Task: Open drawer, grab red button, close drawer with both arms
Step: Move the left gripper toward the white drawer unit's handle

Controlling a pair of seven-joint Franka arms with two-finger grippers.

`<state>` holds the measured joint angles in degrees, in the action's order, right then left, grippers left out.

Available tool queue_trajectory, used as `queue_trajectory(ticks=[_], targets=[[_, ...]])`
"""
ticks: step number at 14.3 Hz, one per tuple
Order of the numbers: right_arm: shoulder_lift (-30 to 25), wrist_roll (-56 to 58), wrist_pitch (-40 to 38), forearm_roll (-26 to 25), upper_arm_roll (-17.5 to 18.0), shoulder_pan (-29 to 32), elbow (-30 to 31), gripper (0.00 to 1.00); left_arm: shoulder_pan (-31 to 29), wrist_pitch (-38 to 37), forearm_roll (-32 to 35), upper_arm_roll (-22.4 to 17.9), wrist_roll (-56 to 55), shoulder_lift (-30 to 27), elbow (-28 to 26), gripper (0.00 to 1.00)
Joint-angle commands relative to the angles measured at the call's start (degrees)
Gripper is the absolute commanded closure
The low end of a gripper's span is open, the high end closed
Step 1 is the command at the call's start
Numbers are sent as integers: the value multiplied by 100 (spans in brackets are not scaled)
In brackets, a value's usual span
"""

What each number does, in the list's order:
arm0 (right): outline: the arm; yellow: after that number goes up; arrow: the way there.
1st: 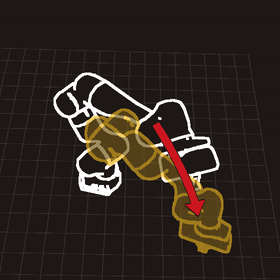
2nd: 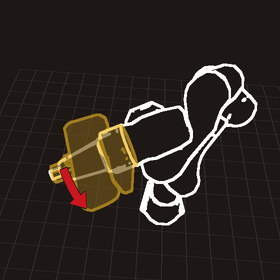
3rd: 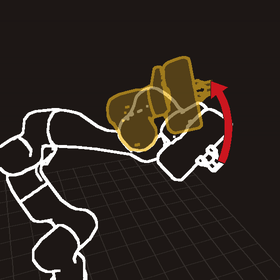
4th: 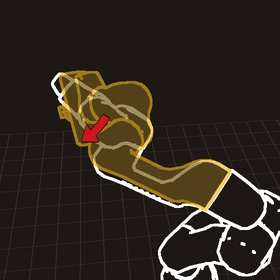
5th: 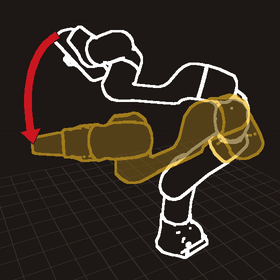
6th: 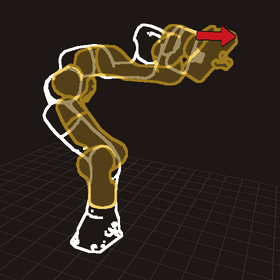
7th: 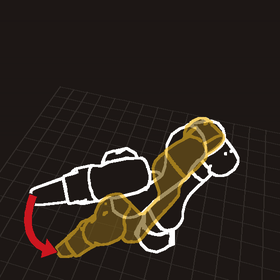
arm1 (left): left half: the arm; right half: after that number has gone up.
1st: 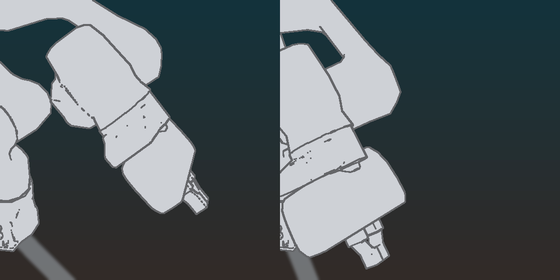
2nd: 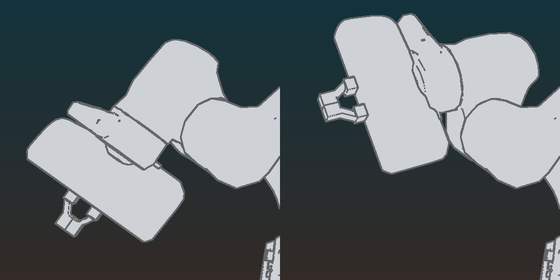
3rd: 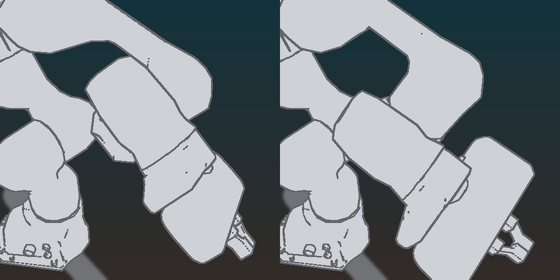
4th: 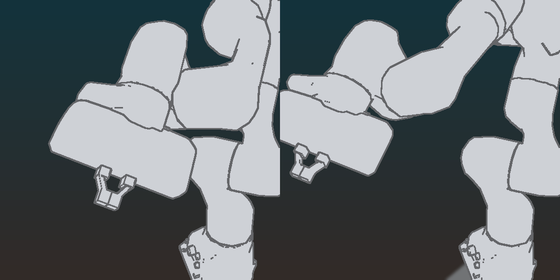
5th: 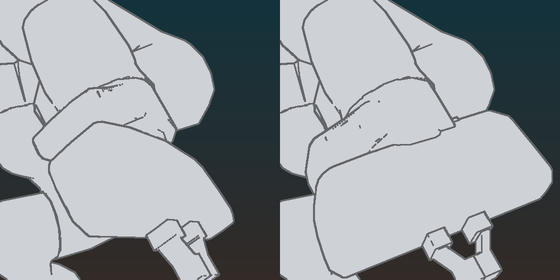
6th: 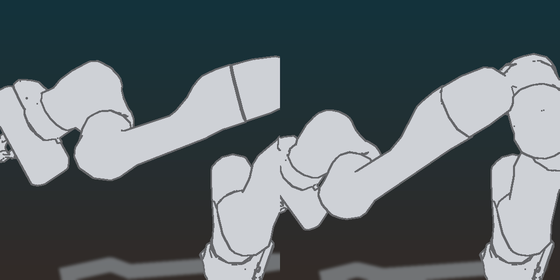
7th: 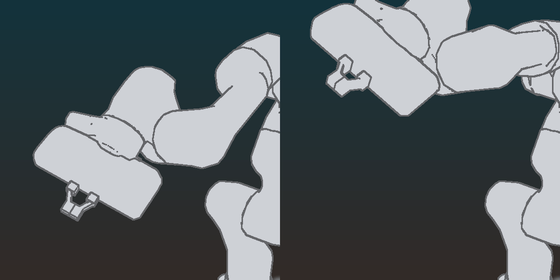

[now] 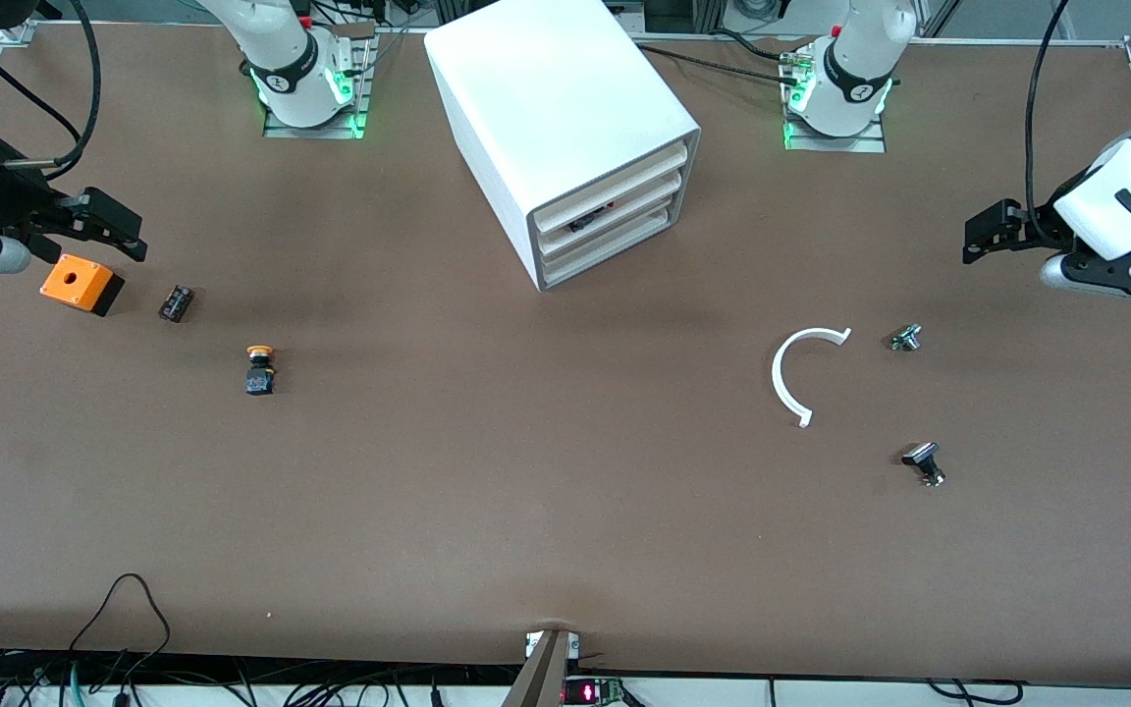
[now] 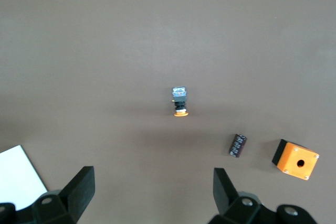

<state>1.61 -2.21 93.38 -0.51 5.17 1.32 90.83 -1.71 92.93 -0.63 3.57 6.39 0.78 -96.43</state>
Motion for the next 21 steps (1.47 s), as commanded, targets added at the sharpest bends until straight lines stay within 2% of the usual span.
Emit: queue_trajectory(ticks=[1, 9, 12, 17, 19, 21], targets=[[-29, 10, 5, -151, 36, -35, -4, 0, 4, -161, -7, 12, 65, 89, 195, 1], [138, 107, -74, -222, 28, -44, 66, 0, 4, -205, -51, 47, 47, 89, 204, 1], [164, -7, 14, -126, 28, -62, 111, 0, 4, -678, -139, 169, 73, 97, 283, 1], [550, -392, 58, -11, 36, -484, -178, 0, 12, -1996, -1447, 196, 82, 124, 266, 1], [638, -648, 67, -20, 36, -615, -214, 0, 30, -2121, -1833, 424, 108, 325, 152, 1], [683, -754, 67, -37, 36, -730, -241, 0, 30, -1990, -2412, 451, 117, 632, 116, 1]])
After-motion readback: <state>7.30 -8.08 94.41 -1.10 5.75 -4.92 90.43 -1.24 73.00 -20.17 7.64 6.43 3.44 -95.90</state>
